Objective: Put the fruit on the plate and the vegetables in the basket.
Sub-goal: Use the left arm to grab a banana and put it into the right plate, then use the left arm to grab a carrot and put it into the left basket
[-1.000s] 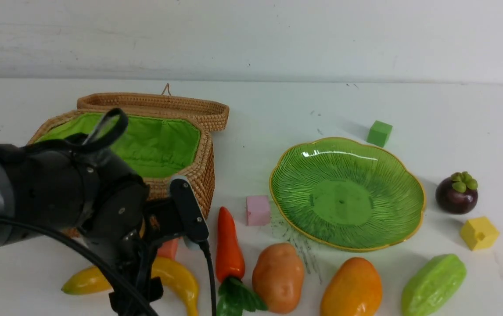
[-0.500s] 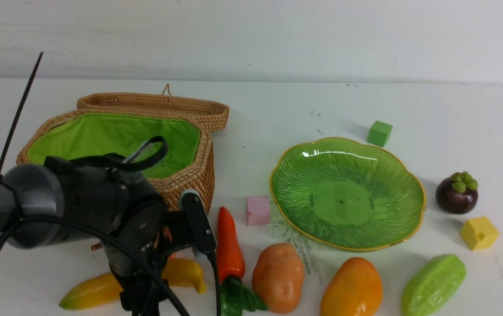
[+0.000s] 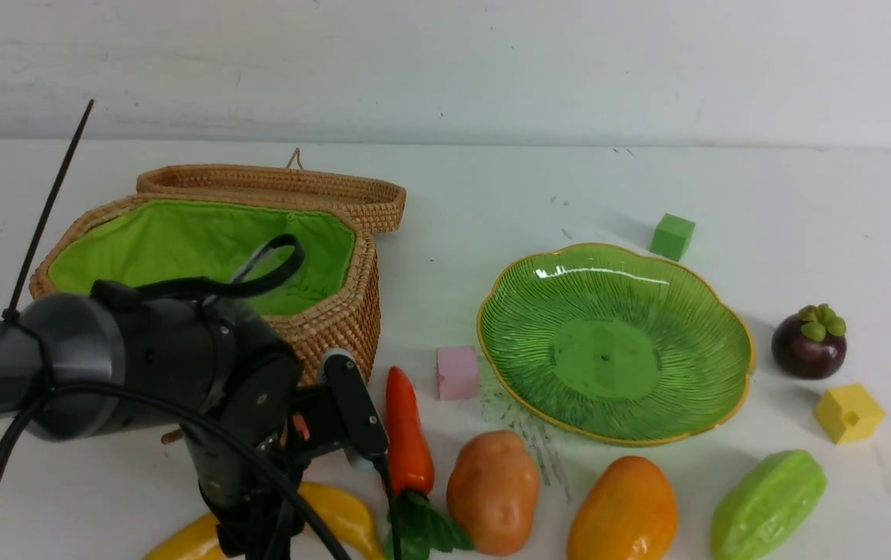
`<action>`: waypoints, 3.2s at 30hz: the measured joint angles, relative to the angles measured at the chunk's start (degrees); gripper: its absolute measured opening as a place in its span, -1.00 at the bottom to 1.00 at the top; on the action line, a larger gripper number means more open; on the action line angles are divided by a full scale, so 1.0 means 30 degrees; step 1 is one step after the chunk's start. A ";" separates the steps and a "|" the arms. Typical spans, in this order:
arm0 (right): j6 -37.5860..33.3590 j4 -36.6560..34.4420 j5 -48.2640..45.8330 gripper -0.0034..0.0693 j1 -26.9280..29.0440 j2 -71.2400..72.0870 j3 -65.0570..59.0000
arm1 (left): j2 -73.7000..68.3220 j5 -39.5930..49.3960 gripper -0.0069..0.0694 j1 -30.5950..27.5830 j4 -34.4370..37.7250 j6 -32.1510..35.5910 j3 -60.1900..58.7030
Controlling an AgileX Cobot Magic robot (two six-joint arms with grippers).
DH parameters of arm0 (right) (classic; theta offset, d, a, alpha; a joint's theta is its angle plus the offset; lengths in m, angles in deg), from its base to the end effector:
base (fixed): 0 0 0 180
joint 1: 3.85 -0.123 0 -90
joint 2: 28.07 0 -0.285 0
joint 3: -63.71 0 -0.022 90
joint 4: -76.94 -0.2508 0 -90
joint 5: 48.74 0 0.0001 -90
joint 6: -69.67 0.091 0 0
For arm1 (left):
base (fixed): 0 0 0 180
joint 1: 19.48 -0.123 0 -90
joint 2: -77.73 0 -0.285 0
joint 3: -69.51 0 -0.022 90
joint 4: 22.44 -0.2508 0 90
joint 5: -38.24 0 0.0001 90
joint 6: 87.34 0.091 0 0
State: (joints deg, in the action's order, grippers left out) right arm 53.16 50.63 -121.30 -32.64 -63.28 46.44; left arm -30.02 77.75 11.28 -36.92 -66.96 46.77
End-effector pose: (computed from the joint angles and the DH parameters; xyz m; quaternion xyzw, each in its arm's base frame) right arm 0.0004 0.0442 0.4123 -0.3693 0.7820 0.2709 0.4228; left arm 0.2728 -0.1455 0.1601 0.5076 0.8527 0.0802 0.0941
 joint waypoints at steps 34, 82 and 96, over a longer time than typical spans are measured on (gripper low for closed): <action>0.6654 0.4718 0.3093 -0.61 0.0000 0.0000 0.0000 | -0.0508 0.2084 -0.03 0.0653 1.3561 0.0125 1.1886; 1.0034 0.7818 0.2086 -0.55 0.0000 0.0000 0.0000 | -0.1578 1.0021 -0.85 0.2396 0.5971 -0.6935 2.1915; 0.9489 0.7818 0.1853 -0.54 0.0000 0.0000 0.0000 | 0.3201 1.0379 -0.85 0.4003 0.4825 -1.1410 1.1256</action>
State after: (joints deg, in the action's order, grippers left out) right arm 81.62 74.08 -115.74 -32.64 -63.28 46.44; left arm -20.41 108.89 23.29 -22.44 -101.19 80.54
